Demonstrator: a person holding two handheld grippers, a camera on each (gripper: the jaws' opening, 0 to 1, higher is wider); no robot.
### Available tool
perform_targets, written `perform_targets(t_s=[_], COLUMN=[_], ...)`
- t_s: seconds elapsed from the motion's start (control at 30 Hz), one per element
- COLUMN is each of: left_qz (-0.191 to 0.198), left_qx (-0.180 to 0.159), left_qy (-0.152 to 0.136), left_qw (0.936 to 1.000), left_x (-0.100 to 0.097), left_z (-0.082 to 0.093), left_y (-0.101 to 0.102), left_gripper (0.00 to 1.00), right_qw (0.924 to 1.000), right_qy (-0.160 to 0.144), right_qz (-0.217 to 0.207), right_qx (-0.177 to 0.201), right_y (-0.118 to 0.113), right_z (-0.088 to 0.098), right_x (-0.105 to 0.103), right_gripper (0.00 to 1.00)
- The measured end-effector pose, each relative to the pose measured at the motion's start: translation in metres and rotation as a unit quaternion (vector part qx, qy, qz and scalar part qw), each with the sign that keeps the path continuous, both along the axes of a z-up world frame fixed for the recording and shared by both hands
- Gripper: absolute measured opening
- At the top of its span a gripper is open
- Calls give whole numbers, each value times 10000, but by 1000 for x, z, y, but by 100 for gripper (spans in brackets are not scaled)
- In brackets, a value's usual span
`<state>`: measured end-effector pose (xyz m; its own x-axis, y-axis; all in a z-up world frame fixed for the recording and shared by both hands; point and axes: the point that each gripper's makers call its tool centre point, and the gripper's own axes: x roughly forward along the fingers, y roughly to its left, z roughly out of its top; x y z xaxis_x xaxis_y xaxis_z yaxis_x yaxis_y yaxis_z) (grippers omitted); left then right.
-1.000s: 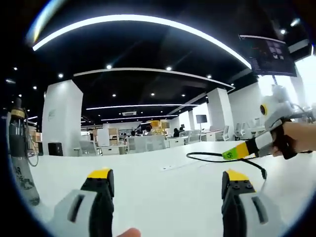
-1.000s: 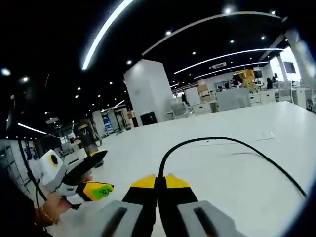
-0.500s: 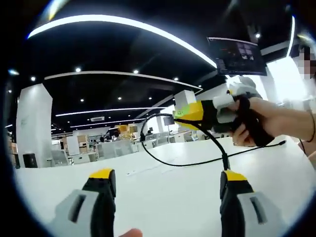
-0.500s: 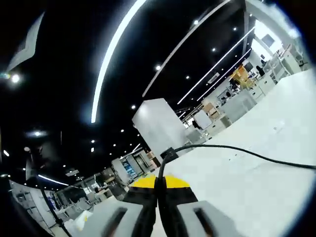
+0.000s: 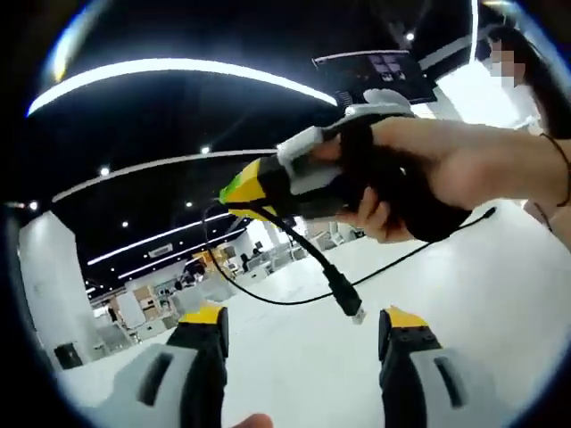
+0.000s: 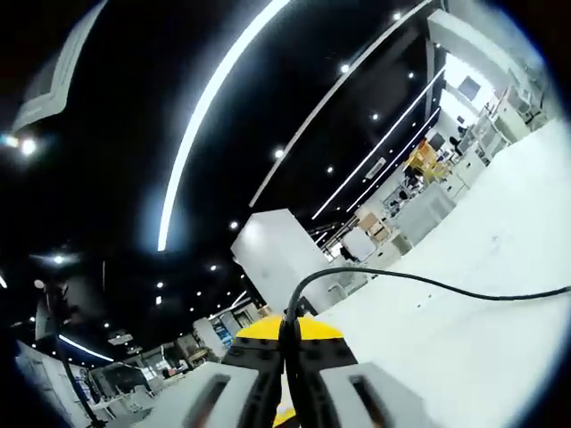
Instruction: Find the data cable on the table. Grasp the USB connector end of the cable and insert it into the USB port on the table
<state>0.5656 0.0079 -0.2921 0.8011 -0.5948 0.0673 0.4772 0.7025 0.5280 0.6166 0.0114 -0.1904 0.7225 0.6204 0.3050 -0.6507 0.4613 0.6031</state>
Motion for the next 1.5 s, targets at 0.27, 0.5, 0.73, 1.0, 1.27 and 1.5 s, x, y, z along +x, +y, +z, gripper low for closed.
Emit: perform_targets(t_s=[0.27, 0.5, 0.73, 1.0, 1.27, 1.5], left_qz=[520, 799, 1078, 1071, 1003, 952], left_qx=[1543, 2056, 2384, 2676, 2819, 2989], left_qy=[-1067, -1782, -2232, -2649, -3008, -3223], left_qw=[9809, 9590, 9390, 9202, 9055, 8931], left_x=[-2, -4, -2, -7, -17, -25], left_z=[-5, 4, 14, 19, 25, 28], left_y=[-6, -6, 4, 1, -7, -15], left_gripper=[64, 61, 61, 60, 52, 40], right_qw=[9985, 9945, 9879, 9834, 9795, 9765], right_qy=[150, 425, 722, 886, 1027, 1252], right_qz=[-121, -74, -98, -293, -662, -890], right_qx=[511, 955, 1366, 1555, 1603, 1509], right_y=[0, 2, -2, -13, -36, -49], right_z=[9, 6, 0, -6, -14, -27], right_x=[-4, -14, -13, 1, 16, 27], right_gripper=[5, 5, 5, 5, 5, 5])
